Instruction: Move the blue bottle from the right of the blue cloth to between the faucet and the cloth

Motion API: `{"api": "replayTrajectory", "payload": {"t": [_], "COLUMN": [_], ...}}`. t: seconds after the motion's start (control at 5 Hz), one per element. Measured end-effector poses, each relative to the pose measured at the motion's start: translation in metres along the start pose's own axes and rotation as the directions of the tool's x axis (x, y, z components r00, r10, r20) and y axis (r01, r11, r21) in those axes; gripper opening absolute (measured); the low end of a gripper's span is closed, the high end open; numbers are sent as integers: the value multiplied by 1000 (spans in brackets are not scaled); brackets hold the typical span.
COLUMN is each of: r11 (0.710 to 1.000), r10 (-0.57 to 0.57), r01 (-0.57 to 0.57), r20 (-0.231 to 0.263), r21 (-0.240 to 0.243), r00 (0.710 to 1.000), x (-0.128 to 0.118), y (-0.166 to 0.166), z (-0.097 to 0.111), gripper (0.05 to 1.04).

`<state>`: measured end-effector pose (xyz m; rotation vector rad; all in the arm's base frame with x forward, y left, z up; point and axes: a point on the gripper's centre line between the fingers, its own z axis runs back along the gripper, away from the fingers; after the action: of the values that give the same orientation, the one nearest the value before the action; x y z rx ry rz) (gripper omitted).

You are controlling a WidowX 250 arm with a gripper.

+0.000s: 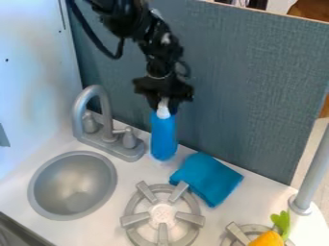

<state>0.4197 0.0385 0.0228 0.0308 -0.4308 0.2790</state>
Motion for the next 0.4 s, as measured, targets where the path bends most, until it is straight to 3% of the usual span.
{"api": "replayTrajectory", "payload": {"t": [0.4], "r11": [999], "r10": [-16], "r01": [14], "r20": [-59], "r21": [-48], "r00": [998], "x": [-12], "y": [-2], "z": [-22], "gripper": [472]}}
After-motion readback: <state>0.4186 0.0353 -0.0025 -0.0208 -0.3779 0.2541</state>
